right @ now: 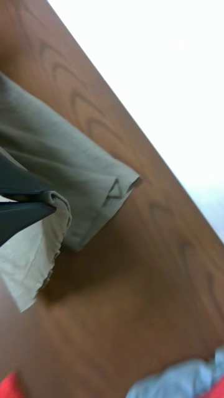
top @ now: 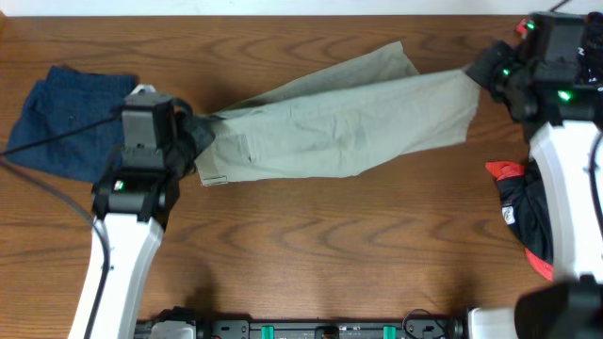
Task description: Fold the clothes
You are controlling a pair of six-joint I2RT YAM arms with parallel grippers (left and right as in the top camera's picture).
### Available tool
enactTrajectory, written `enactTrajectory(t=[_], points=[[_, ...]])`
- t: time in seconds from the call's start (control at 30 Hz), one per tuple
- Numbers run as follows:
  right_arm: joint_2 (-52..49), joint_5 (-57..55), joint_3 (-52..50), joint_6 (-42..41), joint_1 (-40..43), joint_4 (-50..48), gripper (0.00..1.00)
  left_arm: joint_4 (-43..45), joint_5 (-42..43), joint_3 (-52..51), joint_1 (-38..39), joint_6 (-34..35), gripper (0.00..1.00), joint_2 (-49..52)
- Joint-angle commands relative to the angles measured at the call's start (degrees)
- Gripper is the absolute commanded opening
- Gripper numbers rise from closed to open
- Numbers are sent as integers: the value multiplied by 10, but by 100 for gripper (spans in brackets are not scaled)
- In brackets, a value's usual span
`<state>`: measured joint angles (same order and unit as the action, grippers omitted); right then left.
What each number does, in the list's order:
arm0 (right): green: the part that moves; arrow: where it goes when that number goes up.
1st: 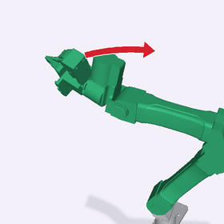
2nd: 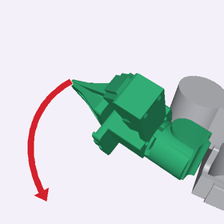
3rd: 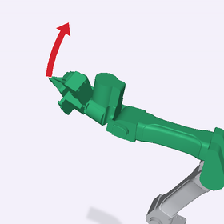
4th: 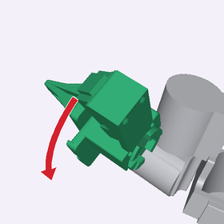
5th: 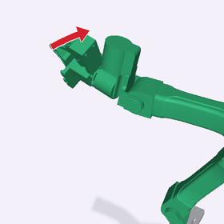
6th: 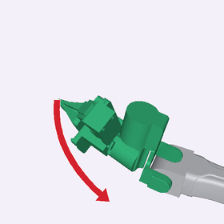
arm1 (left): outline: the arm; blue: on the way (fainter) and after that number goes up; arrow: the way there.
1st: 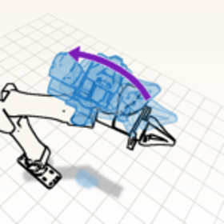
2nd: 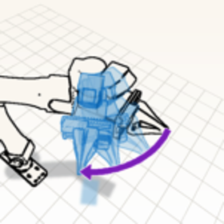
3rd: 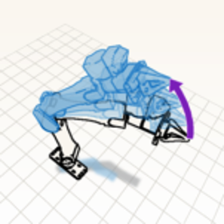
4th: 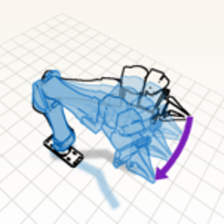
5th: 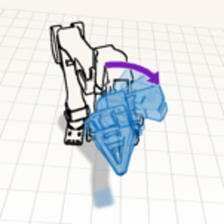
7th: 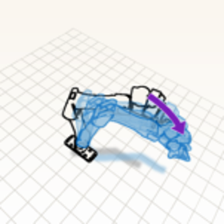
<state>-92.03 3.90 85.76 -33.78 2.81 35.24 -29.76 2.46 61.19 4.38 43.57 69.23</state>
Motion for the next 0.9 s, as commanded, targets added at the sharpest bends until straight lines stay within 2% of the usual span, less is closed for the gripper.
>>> enactTrajectory(t=[0.0,0.17,0.53,0.87], points=[[-43,20,9,10,1,-50,2,33,-43,11,-21,19,6,38],[-106,62,9,9,0,-163,2,81,-42,11,-41,61,6,96],[-202,62,9,14,-37,-313,1,173,-43,11,-41,67,6,210],[-256,4,9,66,-70,-399,1,234,-62,11,-41,104,6,259]])
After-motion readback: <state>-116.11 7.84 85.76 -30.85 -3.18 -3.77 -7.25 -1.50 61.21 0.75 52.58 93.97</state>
